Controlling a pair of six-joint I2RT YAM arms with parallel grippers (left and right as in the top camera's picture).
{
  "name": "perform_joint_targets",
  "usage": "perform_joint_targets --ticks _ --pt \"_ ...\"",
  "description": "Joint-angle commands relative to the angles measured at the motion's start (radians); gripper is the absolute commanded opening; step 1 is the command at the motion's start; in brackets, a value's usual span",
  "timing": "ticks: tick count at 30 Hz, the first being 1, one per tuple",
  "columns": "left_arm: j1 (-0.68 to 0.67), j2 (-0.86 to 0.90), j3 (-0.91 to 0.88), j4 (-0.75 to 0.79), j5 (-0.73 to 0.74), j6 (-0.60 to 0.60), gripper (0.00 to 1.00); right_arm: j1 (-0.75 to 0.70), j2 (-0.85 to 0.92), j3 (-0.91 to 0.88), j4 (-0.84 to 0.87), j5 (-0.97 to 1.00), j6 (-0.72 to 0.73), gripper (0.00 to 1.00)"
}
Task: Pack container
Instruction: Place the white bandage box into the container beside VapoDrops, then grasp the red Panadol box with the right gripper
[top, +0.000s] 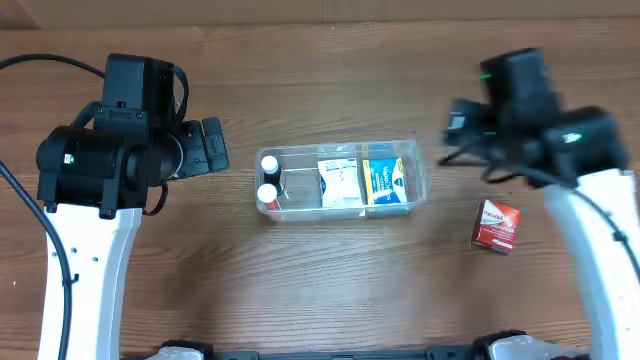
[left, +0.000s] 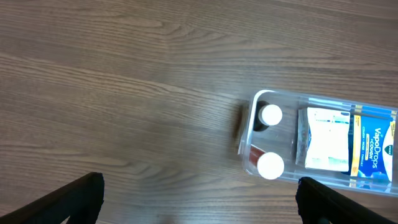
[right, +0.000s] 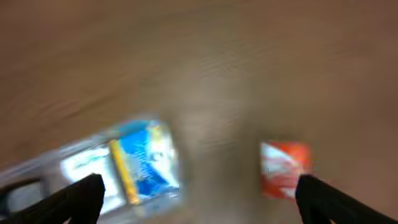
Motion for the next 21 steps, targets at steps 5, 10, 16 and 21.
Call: perform_joint_targets --ticks 5,10,16,21 --pt "0.004 0.004 0.011 0.001 -0.016 0.023 1.0 -0.402 0.021 -0.312 0.073 -0.247 -0.208 1.0" --pt "0.004 0.004 0.011 0.001 -0.016 0.023 1.0 -0.408 0.039 -0.632 0.317 -0.254 -0.333 1.0" --pt "0.004 0.004 0.011 0.0 -0.016 0.023 1.0 -0.408 0.04 -0.824 0.533 -0.291 -0.333 1.0" --pt "0.004 0.004 0.011 -0.001 -0.016 0.023 1.0 -0.408 0.077 -0.835 0.588 -0.292 -0.338 1.0"
